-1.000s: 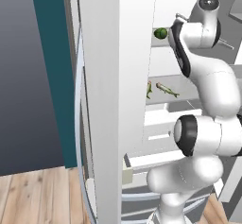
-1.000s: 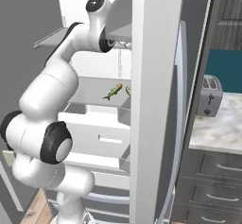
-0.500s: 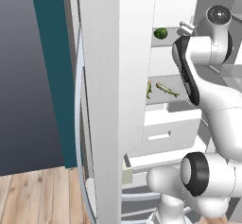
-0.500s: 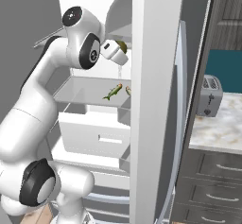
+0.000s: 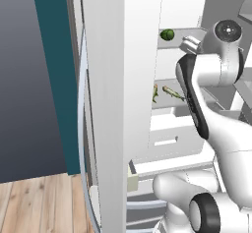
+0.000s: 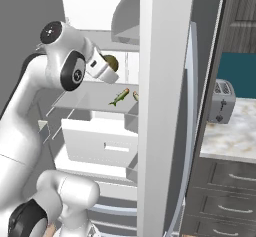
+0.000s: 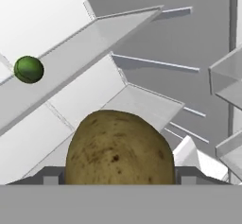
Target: Gather the potato and avocado from the fridge and place them on a tray on the dining counter. Then gather the fishs from the fridge and place them on the other tray.
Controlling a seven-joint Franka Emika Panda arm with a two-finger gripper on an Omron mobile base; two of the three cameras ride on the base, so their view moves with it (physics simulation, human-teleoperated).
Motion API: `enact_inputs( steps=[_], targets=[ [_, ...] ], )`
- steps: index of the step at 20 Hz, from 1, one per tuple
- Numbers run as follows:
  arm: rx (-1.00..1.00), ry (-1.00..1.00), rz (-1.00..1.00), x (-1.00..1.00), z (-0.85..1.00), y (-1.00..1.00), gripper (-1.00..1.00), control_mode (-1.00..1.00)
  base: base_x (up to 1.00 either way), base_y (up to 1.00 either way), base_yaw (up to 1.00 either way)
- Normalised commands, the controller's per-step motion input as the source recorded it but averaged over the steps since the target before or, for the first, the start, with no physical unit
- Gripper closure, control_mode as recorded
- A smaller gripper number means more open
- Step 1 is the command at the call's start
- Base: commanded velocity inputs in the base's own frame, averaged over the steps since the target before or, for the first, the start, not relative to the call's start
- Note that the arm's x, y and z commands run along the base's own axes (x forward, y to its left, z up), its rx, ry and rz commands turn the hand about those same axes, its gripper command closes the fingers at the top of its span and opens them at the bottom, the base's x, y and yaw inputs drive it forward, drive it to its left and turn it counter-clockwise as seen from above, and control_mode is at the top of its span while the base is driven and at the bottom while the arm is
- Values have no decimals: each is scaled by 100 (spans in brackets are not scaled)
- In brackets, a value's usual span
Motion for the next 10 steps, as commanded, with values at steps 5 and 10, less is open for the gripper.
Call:
enact_inputs(
  steps=[5,10],
  targets=[
    [-4,4,15,-11,-57,42,100,-100,0,0,0],
    [-6,1,19,-11,-54,41,100,-100,0,0,0]
  ],
)
